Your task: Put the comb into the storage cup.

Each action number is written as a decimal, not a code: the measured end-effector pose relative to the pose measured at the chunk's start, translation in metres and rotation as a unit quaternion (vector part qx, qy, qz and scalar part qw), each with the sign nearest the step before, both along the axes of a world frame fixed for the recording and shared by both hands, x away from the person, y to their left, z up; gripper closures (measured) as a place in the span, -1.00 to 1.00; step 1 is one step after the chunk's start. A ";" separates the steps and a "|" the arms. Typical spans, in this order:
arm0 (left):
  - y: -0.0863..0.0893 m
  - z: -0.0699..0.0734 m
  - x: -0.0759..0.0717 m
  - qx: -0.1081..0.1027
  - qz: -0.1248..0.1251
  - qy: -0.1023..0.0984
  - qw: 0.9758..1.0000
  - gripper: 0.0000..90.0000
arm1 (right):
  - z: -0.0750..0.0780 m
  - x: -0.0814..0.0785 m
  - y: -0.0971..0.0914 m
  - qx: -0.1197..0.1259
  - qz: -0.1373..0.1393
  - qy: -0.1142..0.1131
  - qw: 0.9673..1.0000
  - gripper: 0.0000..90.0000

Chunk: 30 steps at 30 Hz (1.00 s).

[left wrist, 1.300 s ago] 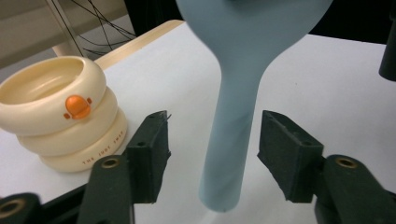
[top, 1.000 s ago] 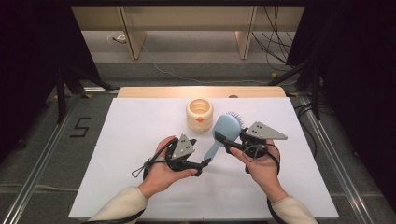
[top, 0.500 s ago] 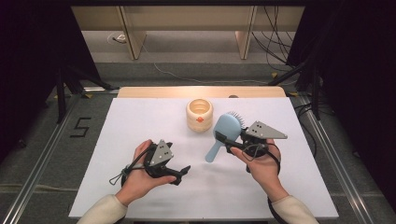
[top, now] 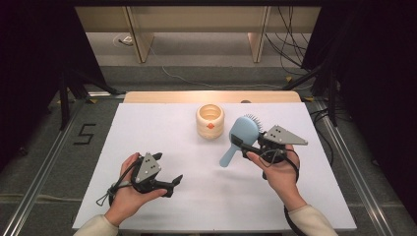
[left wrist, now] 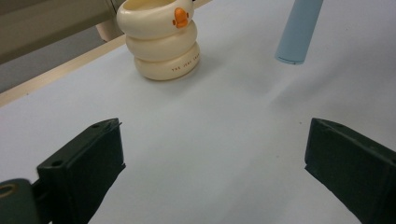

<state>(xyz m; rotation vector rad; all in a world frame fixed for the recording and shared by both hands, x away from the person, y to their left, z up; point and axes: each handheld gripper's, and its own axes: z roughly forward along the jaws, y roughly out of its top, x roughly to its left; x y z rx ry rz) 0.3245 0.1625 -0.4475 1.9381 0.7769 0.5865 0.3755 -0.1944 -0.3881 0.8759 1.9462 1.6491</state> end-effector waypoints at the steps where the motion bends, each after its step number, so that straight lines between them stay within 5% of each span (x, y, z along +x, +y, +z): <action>1: 0.001 0.000 -0.001 0.003 0.001 -0.001 1.000 -0.91 | 0.001 0.000 0.000 0.000 -0.001 0.000 1.000 0.13; 30: 0.013 -0.011 0.001 0.013 0.023 0.015 1.000 -0.84 | 0.014 0.011 -0.002 0.004 -0.021 -0.010 1.000 0.13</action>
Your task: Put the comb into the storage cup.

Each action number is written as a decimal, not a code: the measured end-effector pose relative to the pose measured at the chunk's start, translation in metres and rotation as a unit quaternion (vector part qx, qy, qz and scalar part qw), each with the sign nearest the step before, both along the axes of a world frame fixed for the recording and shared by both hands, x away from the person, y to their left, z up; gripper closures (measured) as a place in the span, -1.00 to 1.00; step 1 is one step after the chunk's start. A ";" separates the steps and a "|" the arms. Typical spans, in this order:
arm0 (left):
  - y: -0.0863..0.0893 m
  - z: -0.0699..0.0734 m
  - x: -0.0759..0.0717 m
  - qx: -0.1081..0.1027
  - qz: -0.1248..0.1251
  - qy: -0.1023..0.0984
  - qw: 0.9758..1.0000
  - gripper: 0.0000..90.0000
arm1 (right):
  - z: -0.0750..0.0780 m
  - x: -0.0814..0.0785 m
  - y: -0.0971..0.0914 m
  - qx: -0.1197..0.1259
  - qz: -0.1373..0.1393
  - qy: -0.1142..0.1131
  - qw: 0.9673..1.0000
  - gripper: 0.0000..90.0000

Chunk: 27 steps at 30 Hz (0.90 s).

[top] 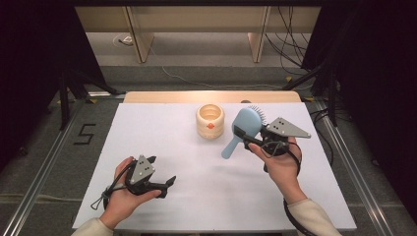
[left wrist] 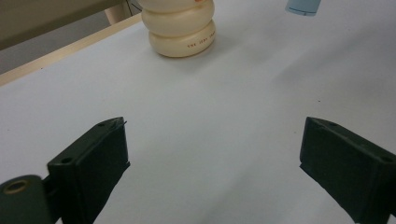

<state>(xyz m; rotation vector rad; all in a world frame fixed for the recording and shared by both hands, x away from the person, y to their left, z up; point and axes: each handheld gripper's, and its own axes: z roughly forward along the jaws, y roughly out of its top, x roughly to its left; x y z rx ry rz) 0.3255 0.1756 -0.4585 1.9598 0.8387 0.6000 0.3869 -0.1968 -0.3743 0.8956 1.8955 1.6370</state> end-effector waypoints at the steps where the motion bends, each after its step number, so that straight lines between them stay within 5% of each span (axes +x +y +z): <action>1: 0.000 0.000 0.000 0.001 0.000 0.001 1.000 -0.83 | 0.000 0.000 0.000 -0.001 0.000 -0.001 1.000 0.13; 27: -0.001 -0.002 0.001 0.007 0.003 0.002 1.000 -0.79 | 0.009 0.008 0.003 -0.002 -0.007 -0.011 1.000 0.14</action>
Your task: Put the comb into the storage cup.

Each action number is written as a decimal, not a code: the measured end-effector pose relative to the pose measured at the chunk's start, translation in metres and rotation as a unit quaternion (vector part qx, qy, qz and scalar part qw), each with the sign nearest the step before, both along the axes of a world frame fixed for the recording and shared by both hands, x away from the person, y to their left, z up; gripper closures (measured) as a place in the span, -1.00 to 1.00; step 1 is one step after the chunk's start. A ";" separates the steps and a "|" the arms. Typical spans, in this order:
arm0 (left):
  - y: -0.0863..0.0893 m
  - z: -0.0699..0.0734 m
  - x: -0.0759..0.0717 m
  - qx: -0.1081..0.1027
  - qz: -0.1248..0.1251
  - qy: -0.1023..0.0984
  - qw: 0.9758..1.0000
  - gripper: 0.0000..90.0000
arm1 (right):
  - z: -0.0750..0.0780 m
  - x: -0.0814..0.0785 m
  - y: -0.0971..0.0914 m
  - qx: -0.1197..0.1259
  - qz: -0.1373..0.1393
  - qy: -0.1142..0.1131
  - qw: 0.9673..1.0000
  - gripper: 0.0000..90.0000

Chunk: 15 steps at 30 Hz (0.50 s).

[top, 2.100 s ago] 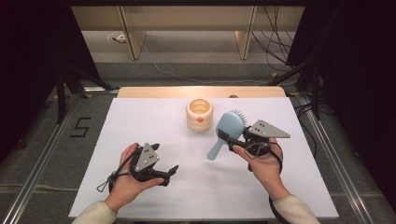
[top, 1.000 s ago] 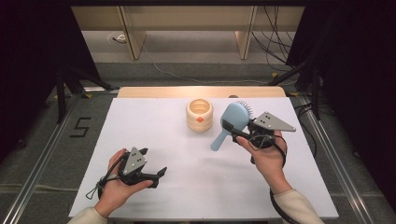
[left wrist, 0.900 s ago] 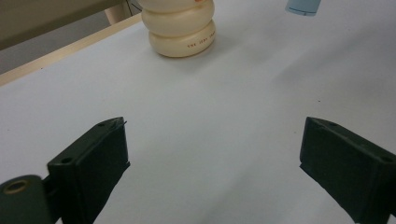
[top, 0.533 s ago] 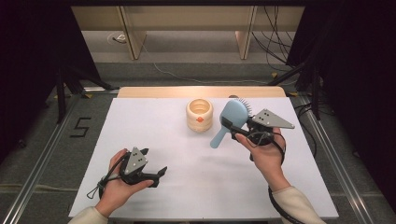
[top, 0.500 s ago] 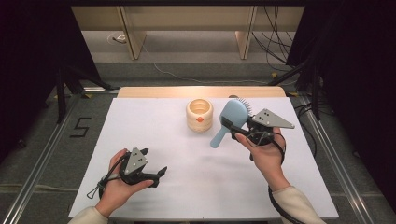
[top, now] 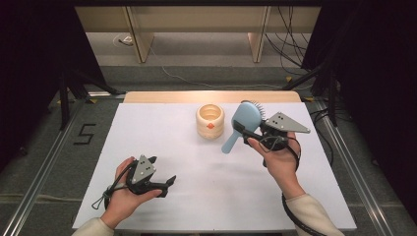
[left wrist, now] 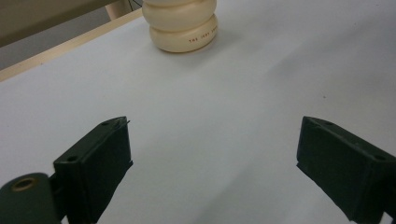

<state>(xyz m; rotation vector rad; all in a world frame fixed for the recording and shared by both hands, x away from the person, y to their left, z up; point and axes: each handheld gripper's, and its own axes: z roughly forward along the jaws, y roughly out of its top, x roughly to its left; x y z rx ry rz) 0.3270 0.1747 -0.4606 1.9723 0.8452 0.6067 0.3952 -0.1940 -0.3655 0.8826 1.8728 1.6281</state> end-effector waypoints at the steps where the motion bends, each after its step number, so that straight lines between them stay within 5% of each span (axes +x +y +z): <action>1: 0.000 0.000 0.000 0.000 0.000 0.000 1.000 -0.79 | 0.000 0.001 0.000 0.000 0.000 -0.001 1.000 0.14; 15: 0.000 0.000 0.000 -0.005 0.001 0.000 1.000 -0.77 | 0.002 0.007 0.003 -0.001 -0.004 -0.002 1.000 0.14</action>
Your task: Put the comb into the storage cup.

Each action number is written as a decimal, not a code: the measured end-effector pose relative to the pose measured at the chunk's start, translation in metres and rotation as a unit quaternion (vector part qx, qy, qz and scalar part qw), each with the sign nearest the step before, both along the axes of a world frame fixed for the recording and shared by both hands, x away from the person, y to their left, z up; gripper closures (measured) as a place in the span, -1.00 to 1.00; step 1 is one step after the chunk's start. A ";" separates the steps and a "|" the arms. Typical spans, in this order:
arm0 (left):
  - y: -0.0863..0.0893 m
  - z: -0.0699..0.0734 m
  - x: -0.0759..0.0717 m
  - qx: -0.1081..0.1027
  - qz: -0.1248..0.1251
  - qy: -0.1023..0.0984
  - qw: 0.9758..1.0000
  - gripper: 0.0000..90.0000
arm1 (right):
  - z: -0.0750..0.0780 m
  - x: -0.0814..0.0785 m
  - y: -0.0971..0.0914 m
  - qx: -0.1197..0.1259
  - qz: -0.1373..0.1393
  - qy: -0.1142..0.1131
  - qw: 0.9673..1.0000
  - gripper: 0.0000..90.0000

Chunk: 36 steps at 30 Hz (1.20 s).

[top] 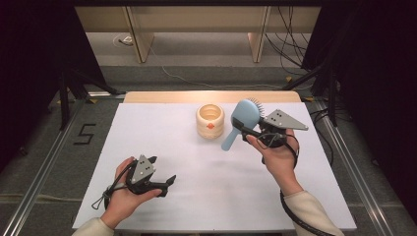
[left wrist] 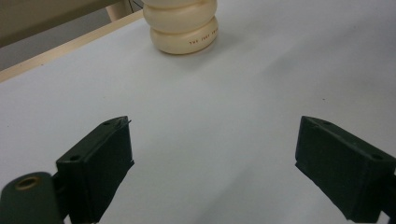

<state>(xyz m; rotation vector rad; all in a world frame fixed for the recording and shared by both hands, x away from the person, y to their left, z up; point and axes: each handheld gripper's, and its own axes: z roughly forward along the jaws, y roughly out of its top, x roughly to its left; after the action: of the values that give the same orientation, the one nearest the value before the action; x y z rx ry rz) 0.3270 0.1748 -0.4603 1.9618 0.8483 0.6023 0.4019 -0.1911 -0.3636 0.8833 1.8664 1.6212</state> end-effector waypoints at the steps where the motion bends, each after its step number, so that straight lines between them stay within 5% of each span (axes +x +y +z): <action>1: 0.000 0.000 0.000 0.000 -0.001 0.000 1.000 -0.77 | 0.000 0.001 0.000 0.001 0.000 0.000 1.000 0.14; 36: 0.000 0.000 0.000 -0.004 -0.002 0.001 1.000 -0.72 | 0.005 0.012 0.005 0.008 -0.004 -0.005 1.000 0.14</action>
<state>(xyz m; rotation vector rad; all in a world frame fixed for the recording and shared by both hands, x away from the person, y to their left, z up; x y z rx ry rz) 0.3269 0.1747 -0.4605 1.9562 0.8478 0.5935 0.4139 -0.1864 -0.3589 0.8868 1.8425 1.6350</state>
